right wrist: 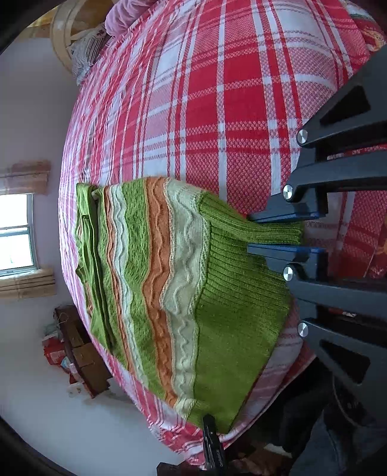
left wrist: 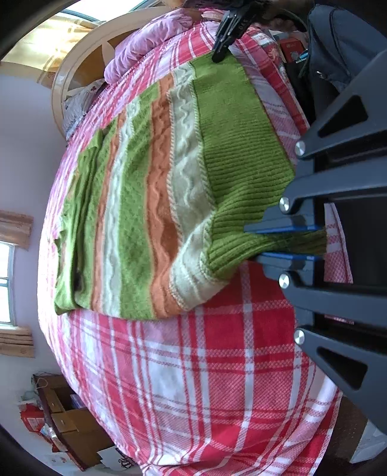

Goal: Fold small clothes
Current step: 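Lift the hem with the left tool and fold it up toward the collar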

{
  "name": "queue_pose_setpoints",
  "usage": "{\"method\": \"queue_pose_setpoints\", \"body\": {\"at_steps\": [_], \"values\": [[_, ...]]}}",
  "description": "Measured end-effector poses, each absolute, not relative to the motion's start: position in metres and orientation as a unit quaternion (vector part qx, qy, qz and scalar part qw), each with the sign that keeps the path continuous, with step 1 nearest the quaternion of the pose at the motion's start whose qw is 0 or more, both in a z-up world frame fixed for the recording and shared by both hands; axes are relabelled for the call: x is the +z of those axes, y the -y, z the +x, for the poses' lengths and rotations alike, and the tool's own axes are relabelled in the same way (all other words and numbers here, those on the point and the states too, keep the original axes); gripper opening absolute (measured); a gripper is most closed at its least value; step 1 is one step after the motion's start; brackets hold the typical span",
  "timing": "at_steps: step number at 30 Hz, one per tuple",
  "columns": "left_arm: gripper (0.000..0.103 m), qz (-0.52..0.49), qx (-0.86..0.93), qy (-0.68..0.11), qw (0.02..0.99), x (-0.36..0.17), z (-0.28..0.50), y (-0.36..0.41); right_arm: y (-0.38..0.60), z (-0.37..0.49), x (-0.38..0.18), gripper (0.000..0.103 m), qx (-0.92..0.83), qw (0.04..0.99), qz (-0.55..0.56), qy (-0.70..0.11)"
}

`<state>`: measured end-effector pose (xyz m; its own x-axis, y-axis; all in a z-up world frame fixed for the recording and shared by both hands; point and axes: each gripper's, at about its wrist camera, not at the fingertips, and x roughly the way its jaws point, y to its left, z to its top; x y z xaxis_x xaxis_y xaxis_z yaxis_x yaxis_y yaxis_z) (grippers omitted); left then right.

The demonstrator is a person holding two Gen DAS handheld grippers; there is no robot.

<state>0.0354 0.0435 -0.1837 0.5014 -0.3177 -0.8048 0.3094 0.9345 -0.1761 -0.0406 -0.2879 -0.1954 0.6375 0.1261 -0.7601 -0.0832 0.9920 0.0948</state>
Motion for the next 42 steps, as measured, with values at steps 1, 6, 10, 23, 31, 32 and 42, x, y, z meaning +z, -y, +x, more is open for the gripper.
{"method": "queue_pose_setpoints", "body": {"at_steps": [1,6,10,23,31,32,42], "values": [[0.011,-0.007,-0.182,-0.460,0.869,-0.179,0.035,-0.045,0.290,-0.041,-0.194,0.010,0.064,0.904,0.037,-0.421],[0.011,-0.015,-0.186,-0.440,0.878,-0.162,0.035,-0.052,0.305,-0.045,-0.176,0.009,0.088,0.910,0.095,-0.394],[0.011,-0.011,-0.186,-0.430,0.883,-0.157,0.034,-0.051,0.307,-0.050,-0.162,0.009,0.095,0.918,0.108,-0.369],[0.010,-0.029,-0.197,-0.398,0.896,-0.129,0.050,-0.057,0.305,-0.039,-0.107,0.009,0.110,0.948,0.106,-0.278],[0.010,-0.072,-0.204,-0.372,0.903,-0.106,0.071,-0.061,0.304,-0.018,-0.076,0.008,0.116,0.959,0.100,-0.237],[0.010,-0.073,-0.203,-0.369,0.904,-0.104,0.073,-0.061,0.303,-0.016,-0.073,0.008,0.116,0.960,0.100,-0.233],[0.010,-0.089,-0.195,-0.325,0.921,-0.069,0.104,-0.059,0.305,0.023,-0.032,0.008,0.116,0.970,0.105,-0.185]]}}
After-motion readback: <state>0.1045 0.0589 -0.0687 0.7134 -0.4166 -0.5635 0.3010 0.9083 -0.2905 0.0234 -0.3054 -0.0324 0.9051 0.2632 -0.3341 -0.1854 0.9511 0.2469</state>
